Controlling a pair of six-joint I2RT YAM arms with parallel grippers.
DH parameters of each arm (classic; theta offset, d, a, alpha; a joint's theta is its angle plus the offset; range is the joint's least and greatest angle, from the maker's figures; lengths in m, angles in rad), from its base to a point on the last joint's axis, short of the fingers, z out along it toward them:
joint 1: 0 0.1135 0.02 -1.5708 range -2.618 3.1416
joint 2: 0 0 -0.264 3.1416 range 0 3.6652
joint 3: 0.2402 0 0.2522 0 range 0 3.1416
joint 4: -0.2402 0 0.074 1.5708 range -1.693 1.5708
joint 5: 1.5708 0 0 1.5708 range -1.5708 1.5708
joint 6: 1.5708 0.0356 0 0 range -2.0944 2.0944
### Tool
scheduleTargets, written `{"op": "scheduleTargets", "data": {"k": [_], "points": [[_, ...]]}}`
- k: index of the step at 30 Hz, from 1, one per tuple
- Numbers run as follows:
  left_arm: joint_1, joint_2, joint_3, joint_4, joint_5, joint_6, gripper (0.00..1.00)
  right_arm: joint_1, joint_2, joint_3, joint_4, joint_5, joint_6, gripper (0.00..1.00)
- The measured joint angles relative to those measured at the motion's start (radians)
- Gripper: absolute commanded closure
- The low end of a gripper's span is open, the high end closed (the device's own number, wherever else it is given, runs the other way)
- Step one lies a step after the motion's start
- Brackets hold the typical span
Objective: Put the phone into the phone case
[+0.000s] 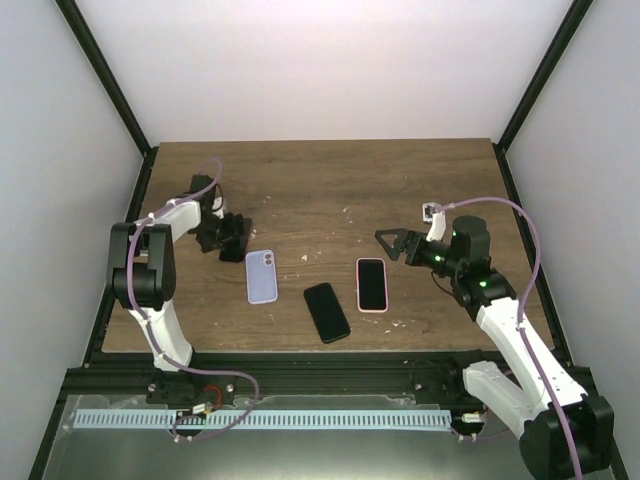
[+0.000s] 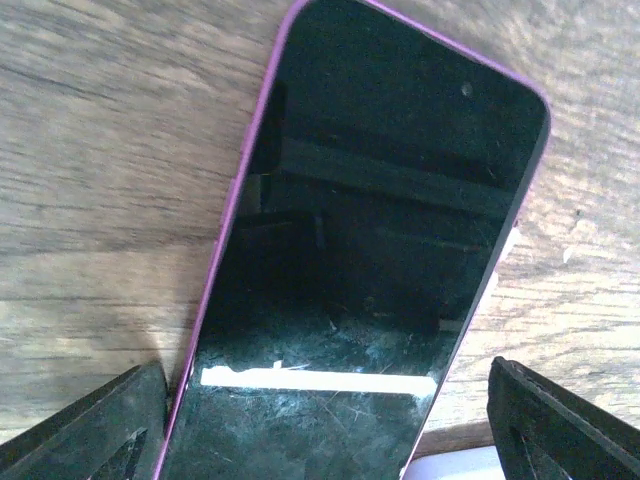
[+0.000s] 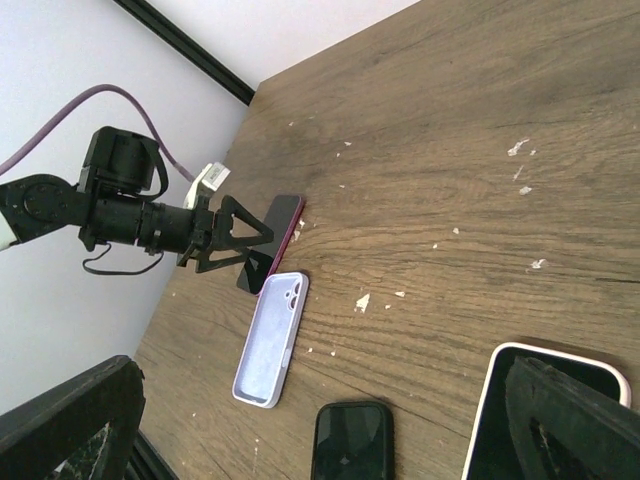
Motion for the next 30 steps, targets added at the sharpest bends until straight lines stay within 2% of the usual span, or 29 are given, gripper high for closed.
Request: {"op": "scheduleTargets", "data": {"k": [3,9,13,20,30], "points": [[-0.031,-0.004,-0.002,-0.01,-0.033,0.003,0.12,0.0,-0.005,0.0,-0.013,0.006,-0.003,0.0],[-0.088,-0.004,0.003,-0.043,-0.133,0.036,0.02,0.0,-0.016,0.0,-0.016,0.011,-0.002,0.0],[-0.124,0.0,0.01,-0.06,-0.188,0.065,0.0,0.0,-0.016,0.0,-0.016,0.012,-0.002,0.0],[-0.143,0.053,0.1,-0.084,-0.265,0.114,0.03,0.0,-0.015,0.0,-0.016,0.014,-0.002,0.0],[-0.143,0.113,0.146,-0.092,-0.287,0.145,0.13,0.0,-0.005,0.006,-0.017,0.018,-0.002,0.0]]}}
